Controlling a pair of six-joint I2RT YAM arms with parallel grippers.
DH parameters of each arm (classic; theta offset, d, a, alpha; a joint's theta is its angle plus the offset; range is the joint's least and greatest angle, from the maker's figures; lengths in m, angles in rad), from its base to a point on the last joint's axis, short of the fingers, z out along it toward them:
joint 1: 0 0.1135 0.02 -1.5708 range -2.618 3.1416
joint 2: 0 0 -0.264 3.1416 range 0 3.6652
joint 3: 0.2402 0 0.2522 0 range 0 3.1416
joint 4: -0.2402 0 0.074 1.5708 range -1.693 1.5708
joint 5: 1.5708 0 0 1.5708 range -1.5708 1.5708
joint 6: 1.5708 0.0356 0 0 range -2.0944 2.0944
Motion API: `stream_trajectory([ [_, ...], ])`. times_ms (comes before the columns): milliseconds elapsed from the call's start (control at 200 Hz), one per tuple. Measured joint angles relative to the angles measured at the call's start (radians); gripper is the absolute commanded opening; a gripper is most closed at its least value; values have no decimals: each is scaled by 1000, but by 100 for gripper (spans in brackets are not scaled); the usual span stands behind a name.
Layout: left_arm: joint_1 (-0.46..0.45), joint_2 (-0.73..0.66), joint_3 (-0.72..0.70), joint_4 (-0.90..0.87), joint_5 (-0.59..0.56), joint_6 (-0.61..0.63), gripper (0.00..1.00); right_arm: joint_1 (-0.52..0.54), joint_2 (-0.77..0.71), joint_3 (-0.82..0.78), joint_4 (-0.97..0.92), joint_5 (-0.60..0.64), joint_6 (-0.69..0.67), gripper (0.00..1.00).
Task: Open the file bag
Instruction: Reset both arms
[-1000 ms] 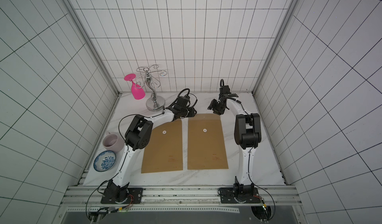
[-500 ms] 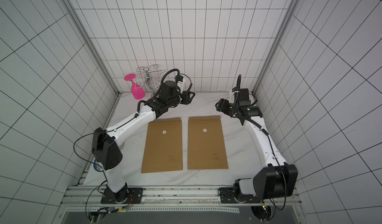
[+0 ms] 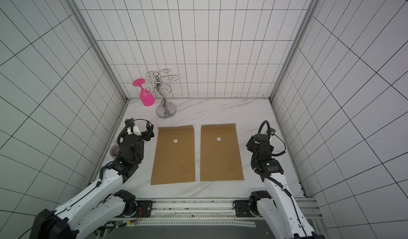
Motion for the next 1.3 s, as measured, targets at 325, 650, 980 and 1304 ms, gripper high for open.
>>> stream_trajectory([
  [325, 165, 428, -45, 388, 110, -8, 97, -52, 386, -210, 658, 167, -199, 98],
  [650, 161, 647, -78, 686, 245, 61, 98, -99, 759, -141, 1032, -193, -347, 99],
  [980, 161, 628, -50, 685, 268, 67, 98, -99, 749, -115, 1061, -256, -376, 99],
  [1304, 158, 628, -50, 684, 271, 69, 98, -99, 749, -115, 1062, -265, -381, 99],
])
